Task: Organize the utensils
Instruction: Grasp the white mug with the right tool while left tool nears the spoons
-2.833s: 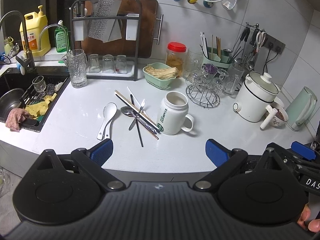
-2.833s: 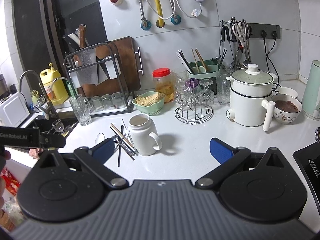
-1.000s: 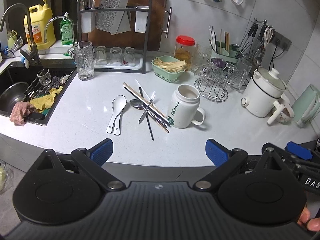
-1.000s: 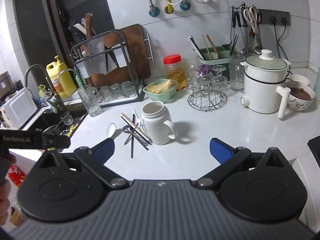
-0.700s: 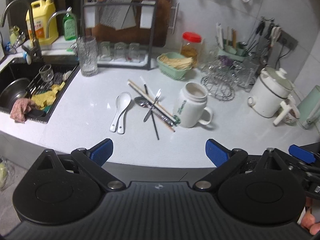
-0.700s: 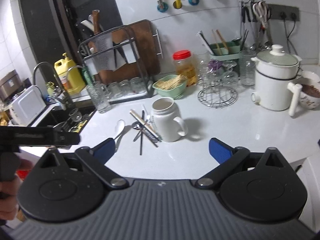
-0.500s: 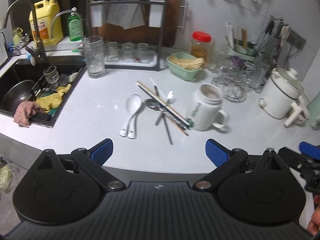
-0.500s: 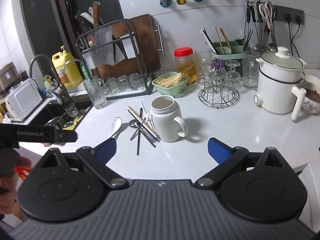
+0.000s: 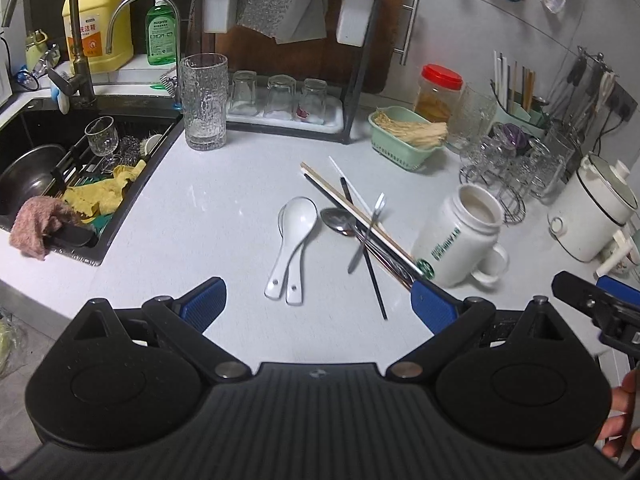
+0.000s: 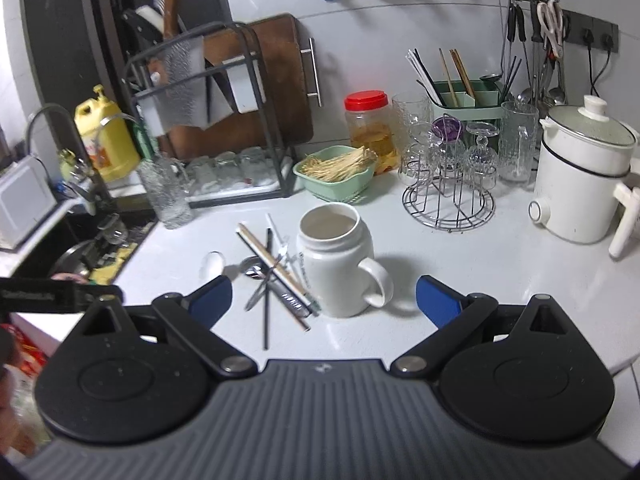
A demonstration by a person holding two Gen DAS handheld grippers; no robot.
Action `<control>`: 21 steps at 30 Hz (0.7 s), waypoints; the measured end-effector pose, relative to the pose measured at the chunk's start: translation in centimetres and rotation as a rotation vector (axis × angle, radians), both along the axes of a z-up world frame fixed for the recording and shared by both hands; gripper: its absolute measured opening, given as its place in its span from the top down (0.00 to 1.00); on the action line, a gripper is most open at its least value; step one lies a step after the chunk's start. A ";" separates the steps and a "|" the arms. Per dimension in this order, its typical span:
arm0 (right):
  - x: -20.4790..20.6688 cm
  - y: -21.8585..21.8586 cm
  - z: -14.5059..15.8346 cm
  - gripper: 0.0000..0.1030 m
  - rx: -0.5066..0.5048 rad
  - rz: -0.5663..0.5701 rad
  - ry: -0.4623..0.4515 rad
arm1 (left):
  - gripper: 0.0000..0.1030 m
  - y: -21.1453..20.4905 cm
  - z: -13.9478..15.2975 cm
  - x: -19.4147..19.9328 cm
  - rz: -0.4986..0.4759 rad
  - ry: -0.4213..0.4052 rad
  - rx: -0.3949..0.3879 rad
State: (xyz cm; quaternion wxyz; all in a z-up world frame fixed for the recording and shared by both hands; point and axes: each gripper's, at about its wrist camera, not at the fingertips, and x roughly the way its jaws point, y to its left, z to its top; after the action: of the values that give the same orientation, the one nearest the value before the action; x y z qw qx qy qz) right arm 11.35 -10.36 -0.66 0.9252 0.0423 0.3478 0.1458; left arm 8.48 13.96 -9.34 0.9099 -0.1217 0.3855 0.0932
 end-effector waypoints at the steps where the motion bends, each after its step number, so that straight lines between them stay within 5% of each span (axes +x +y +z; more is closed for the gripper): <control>1: 0.6 0.3 -0.3 0.03 -0.013 -0.006 0.001 | 0.03 0.3 -0.2 0.5 -0.002 -0.002 -0.001; 21: 11.5 5.5 -5.5 0.03 -0.182 -0.074 0.117 | 0.03 5.8 -4.2 12.8 -0.181 -0.014 -0.013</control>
State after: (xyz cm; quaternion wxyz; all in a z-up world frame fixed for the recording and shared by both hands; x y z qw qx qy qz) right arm 22.89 -4.82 -6.16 0.9080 -0.0205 0.4113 0.0764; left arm 21.25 19.72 -13.54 0.9165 -0.0930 0.3891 0.0073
